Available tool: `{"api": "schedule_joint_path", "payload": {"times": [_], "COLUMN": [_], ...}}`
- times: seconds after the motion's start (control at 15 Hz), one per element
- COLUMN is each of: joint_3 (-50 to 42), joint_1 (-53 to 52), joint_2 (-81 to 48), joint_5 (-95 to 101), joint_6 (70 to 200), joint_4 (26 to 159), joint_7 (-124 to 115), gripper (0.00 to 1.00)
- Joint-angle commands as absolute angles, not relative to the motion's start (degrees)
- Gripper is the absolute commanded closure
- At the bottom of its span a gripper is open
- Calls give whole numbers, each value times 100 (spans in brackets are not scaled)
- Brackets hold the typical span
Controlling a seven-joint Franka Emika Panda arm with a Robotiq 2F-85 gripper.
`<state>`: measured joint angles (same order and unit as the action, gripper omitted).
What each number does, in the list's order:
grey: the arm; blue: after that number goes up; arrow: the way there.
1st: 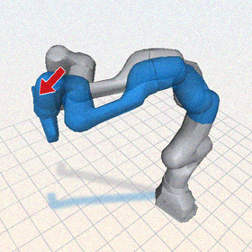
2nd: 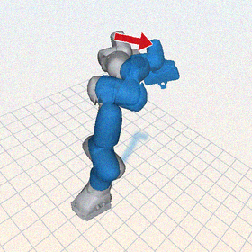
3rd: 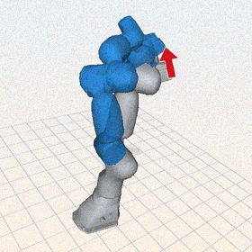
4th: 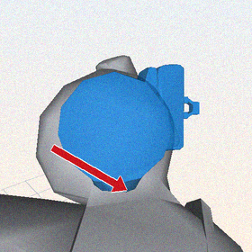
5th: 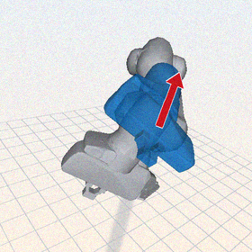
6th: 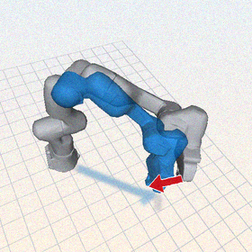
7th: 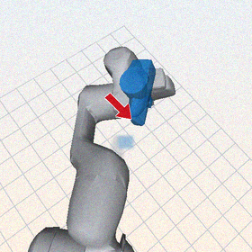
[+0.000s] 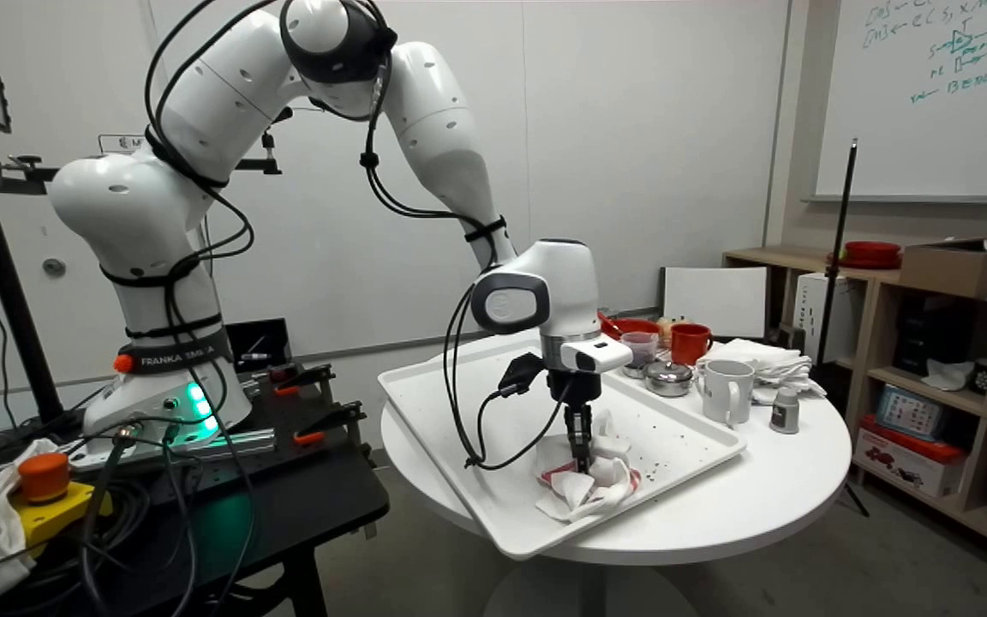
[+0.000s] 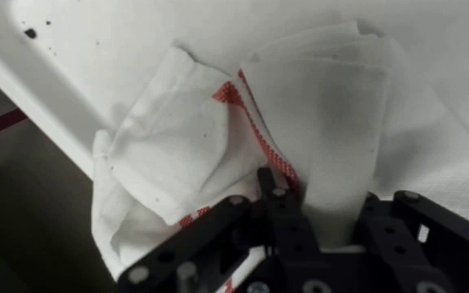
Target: Wipe the tray with the towel
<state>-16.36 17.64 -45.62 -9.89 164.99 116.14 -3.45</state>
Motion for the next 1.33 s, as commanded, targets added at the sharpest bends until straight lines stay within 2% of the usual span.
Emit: {"api": "schedule_joint_path", "payload": {"times": [0.0,0.33,1.27], "joint_3": [-1868,-1819,-1537], "joint_1": [1557,1558,1733], "joint_2": [-4798,-4983,-5059], "joint_5": [-648,-498,-449], "joint_6": [16999,17580,17908], "joint_4": [11526,11415,10900], "joint_7": [-445,-346,-105], "gripper": [92,92,92]}}
